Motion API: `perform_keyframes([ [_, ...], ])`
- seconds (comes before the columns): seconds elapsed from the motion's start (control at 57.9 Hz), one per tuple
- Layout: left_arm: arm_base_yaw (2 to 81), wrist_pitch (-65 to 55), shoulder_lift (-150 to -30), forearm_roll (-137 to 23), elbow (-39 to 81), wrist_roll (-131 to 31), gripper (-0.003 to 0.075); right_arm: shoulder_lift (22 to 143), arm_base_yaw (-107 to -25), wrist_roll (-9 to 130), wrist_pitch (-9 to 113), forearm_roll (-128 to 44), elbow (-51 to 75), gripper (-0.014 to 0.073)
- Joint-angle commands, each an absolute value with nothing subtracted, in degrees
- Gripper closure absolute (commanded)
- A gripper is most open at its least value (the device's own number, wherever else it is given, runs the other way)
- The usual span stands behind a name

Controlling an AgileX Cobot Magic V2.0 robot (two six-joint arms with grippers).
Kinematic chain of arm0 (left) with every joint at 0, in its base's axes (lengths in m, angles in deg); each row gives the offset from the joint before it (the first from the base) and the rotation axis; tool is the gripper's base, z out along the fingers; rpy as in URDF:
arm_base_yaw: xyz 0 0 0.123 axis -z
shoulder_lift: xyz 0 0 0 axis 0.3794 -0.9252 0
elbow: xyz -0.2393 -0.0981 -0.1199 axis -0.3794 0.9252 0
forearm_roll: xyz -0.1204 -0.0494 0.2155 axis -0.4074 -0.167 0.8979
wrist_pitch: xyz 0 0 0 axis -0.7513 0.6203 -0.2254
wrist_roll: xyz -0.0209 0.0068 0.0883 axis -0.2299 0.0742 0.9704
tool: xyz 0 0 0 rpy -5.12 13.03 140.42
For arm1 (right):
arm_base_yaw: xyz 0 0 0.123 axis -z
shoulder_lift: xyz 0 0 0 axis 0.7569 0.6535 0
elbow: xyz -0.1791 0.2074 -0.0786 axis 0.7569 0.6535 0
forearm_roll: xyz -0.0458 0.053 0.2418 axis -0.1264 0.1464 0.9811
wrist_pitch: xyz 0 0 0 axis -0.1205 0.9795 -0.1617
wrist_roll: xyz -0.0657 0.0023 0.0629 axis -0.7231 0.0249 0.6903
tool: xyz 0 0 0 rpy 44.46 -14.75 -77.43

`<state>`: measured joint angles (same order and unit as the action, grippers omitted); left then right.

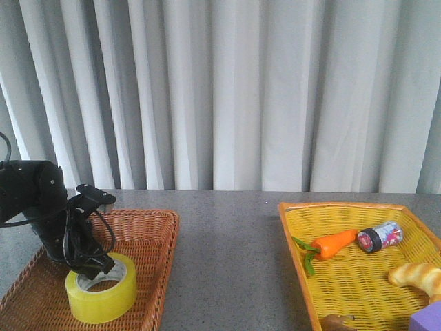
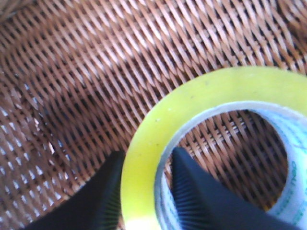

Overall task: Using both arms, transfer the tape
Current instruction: 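Open the left gripper and raise it away from the tape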

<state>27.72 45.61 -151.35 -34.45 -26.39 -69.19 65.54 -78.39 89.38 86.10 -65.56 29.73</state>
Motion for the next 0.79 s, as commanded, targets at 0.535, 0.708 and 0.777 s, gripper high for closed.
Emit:
perform_keyframes([
  [0.535,27.6,48.7,-131.1,-35.8,-27.8,-78.6,0.0197,65.3,-78.1,89.3,82.8,-66.4,28.2,0.0267],
  [0.708,27.6,49.8,-124.1,-35.9,-24.4,-79.9,0.0197,65.3,-78.1,89.3,82.8,-66.4,28.2,0.0267],
  [0.777,27.6,48.3,-120.2,-35.9,-20.3,-80.0,0.0197,65.3,-78.1,89.3,82.6,-66.4,28.2,0.0267],
])
